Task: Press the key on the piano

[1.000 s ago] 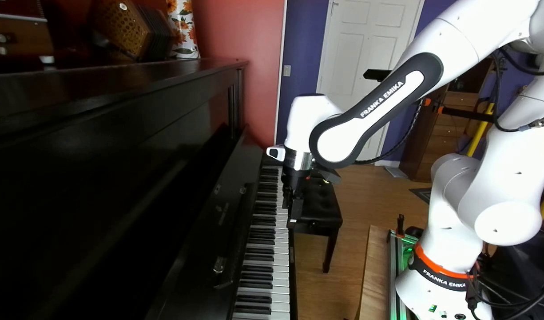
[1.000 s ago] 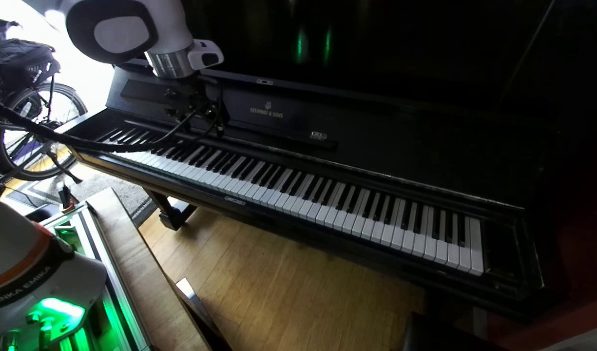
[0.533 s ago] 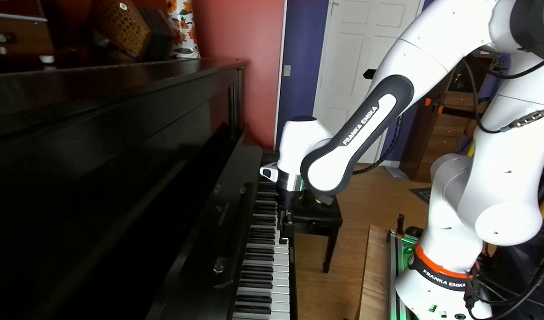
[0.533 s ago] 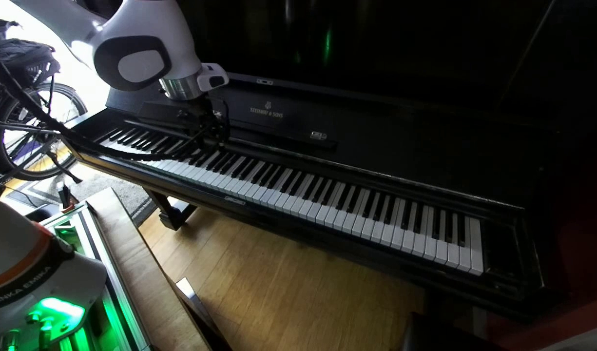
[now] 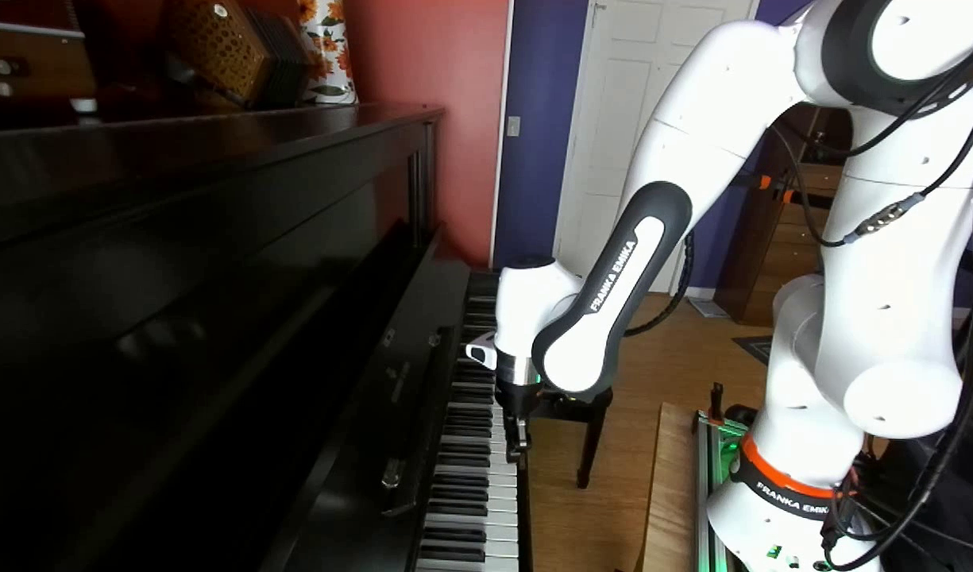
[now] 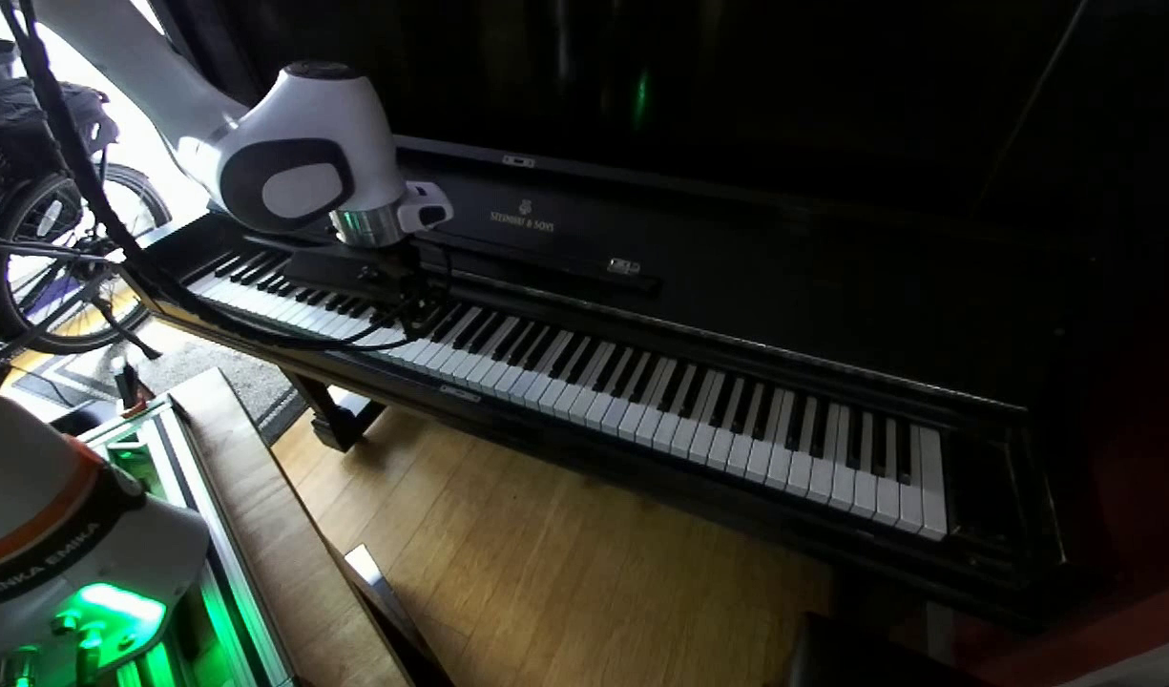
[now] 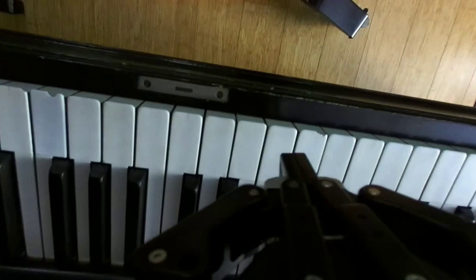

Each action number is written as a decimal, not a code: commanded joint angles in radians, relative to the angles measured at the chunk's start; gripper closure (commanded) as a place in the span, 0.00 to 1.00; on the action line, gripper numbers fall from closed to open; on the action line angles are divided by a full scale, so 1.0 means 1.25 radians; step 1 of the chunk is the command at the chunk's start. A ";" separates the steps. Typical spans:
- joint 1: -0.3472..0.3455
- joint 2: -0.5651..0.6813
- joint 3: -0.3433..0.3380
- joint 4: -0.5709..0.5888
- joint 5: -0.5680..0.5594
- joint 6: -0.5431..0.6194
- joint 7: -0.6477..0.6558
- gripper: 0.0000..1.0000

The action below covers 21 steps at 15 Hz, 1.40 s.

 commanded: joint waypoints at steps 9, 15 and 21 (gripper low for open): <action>-0.091 0.076 0.074 0.012 -0.015 0.050 -0.003 1.00; -0.119 0.108 0.059 0.030 -0.088 0.057 0.019 1.00; -0.148 0.138 0.082 0.053 -0.081 0.057 0.007 1.00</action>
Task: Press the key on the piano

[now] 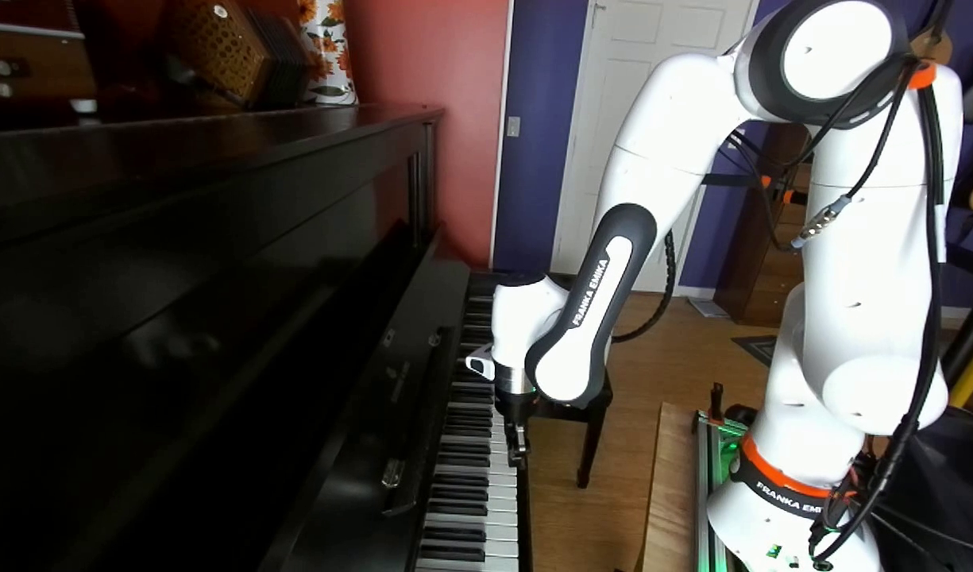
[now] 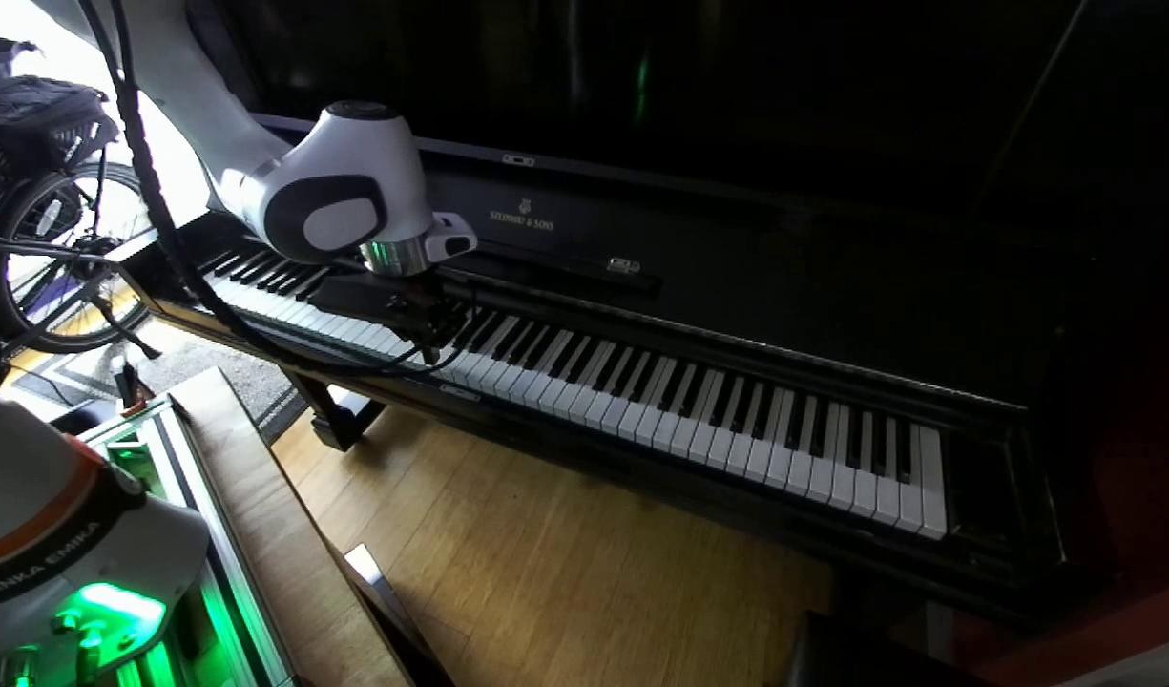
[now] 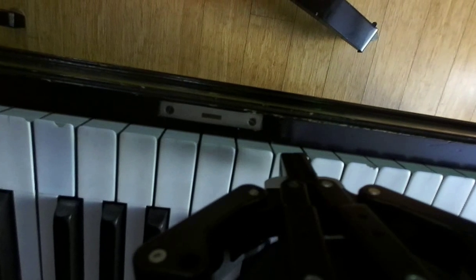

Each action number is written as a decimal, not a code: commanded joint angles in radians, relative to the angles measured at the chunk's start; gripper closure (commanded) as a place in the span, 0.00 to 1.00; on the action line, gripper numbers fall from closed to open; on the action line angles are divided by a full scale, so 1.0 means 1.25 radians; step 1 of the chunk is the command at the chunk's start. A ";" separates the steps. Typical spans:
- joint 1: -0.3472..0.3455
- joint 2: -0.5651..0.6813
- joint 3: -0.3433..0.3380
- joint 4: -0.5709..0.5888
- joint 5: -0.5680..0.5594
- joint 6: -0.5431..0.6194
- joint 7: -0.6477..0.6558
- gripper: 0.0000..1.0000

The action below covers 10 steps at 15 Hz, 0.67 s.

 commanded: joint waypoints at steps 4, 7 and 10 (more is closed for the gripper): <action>-0.034 0.016 0.030 0.013 -0.014 -0.001 0.010 0.99; -0.038 0.024 0.034 0.016 -0.015 0.004 0.011 0.99; -0.039 0.025 0.035 0.018 -0.015 0.004 0.011 0.99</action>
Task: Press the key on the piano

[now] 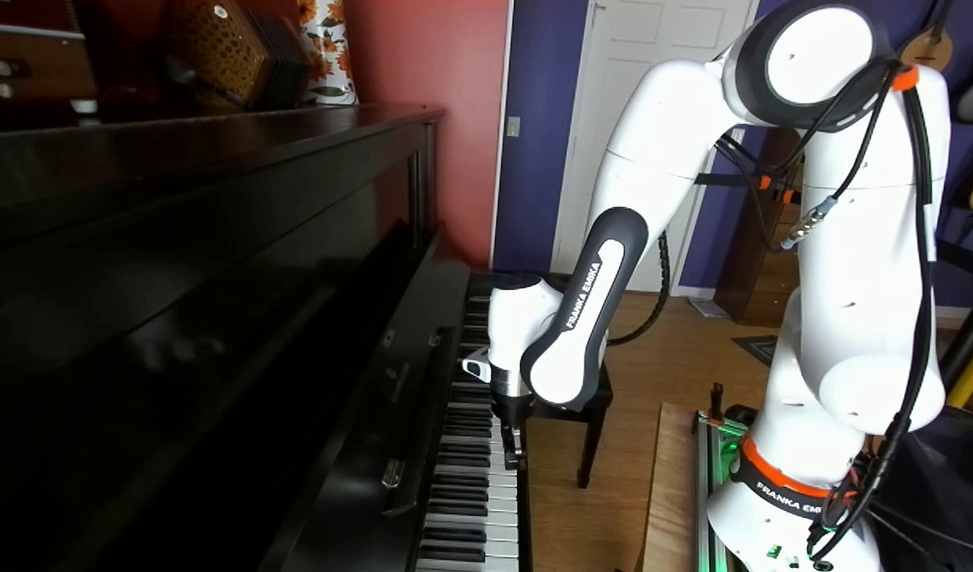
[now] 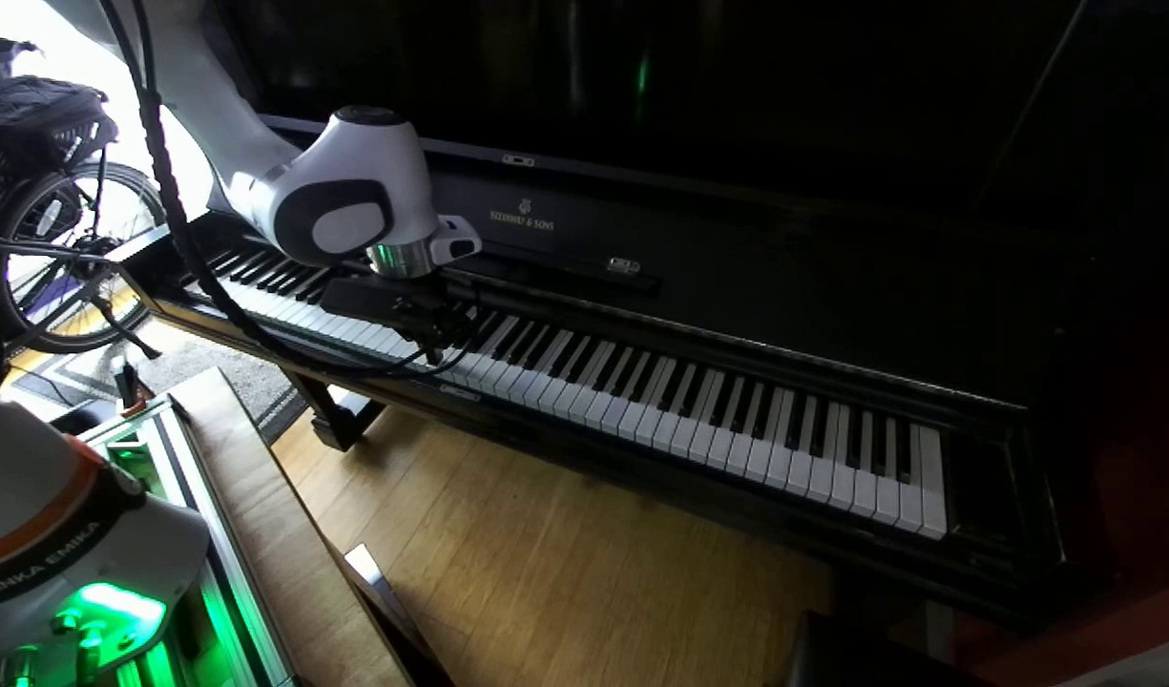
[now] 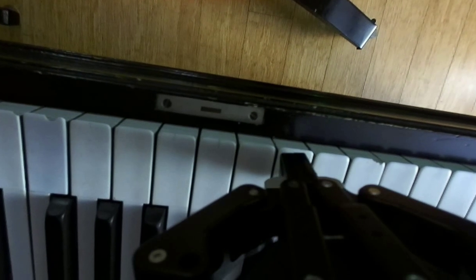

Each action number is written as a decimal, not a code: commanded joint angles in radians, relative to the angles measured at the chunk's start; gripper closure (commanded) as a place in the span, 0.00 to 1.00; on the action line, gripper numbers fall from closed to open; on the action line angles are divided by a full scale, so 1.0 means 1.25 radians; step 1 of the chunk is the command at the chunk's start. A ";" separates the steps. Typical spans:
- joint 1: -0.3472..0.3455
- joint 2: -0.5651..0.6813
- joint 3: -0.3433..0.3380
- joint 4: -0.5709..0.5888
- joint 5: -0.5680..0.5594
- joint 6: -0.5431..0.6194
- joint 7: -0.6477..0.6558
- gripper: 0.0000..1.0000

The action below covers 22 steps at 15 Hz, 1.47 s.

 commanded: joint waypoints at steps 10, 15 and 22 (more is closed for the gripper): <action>-0.015 0.007 0.009 0.003 -0.029 0.002 0.023 1.00; -0.017 0.013 0.013 0.005 -0.028 0.002 0.024 1.00; -0.014 0.024 0.009 0.005 -0.036 0.006 0.036 1.00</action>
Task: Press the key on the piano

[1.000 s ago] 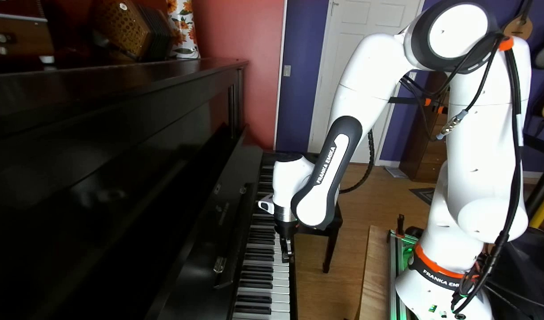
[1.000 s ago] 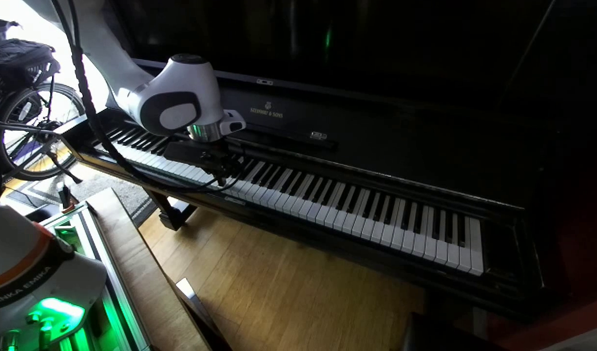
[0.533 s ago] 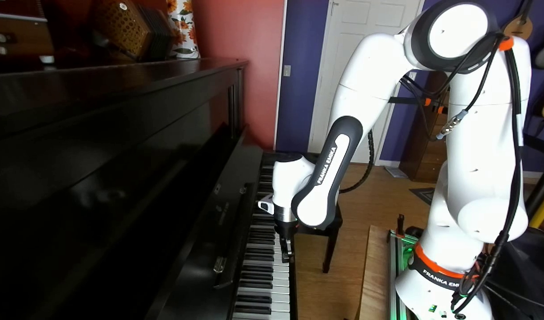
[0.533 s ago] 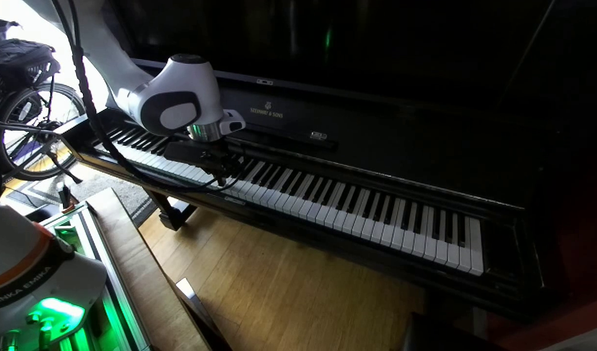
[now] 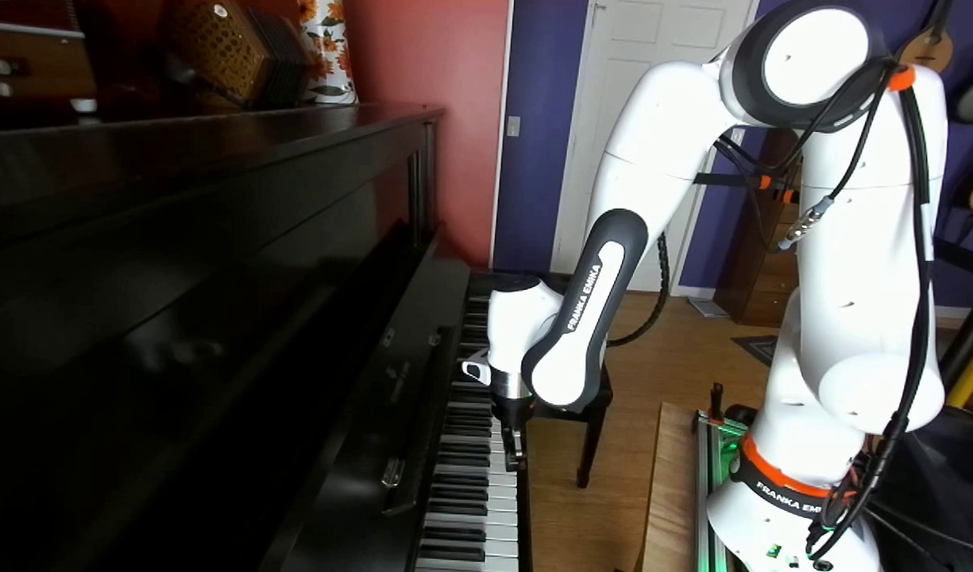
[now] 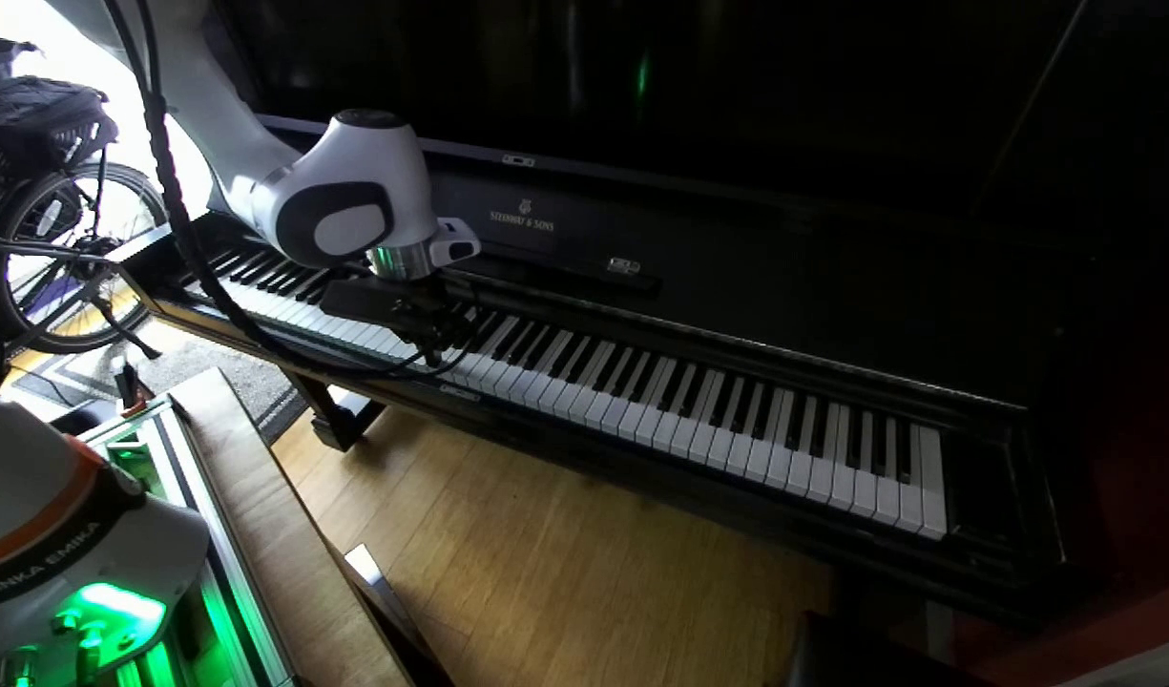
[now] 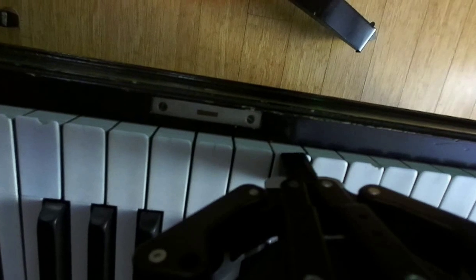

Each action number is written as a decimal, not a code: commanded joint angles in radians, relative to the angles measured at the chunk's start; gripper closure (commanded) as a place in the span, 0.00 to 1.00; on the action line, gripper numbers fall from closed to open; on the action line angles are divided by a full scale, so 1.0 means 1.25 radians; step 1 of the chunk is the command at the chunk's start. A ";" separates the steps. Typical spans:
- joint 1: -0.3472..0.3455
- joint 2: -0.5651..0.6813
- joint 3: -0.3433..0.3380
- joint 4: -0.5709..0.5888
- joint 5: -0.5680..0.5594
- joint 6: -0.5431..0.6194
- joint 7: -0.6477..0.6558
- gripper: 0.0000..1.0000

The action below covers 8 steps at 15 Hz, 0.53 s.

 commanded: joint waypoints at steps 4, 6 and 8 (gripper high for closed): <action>-0.011 0.023 0.004 0.005 -0.025 0.010 0.030 1.00; -0.011 0.030 0.005 0.006 -0.026 0.011 0.032 1.00; -0.011 0.038 0.004 0.007 -0.028 0.013 0.037 1.00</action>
